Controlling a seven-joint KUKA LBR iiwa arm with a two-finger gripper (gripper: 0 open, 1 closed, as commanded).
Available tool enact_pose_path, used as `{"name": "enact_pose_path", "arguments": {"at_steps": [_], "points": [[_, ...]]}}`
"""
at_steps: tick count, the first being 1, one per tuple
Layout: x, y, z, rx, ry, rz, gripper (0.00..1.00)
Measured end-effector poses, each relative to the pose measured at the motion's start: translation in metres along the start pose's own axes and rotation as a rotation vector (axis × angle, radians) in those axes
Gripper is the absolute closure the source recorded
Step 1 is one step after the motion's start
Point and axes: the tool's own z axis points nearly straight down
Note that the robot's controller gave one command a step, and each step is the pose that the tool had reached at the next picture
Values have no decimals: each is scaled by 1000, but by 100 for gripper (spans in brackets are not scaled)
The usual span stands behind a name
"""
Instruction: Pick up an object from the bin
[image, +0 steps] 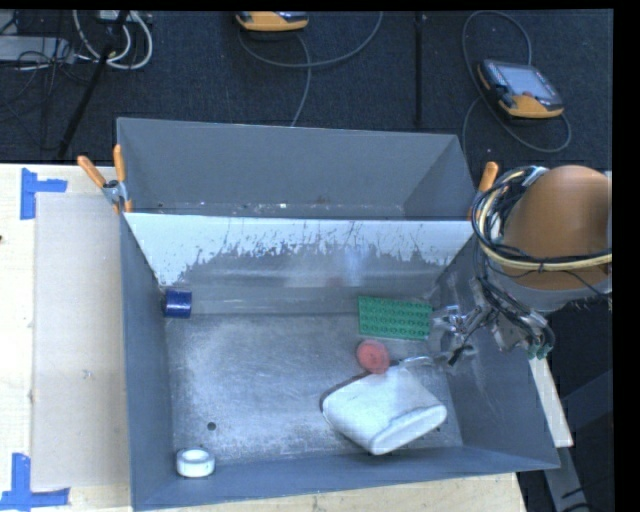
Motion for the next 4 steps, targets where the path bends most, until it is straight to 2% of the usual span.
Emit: {"name": "enact_pose_path", "arguments": {"at_steps": [1,2,3,4], "points": [[21,18,-63,3,-10,-10,100],[7,103,-10,-1,-1,-363,100],[26,112,-75,3,-9,-298,100],[27,97,5,0,1,-471,100]]}}
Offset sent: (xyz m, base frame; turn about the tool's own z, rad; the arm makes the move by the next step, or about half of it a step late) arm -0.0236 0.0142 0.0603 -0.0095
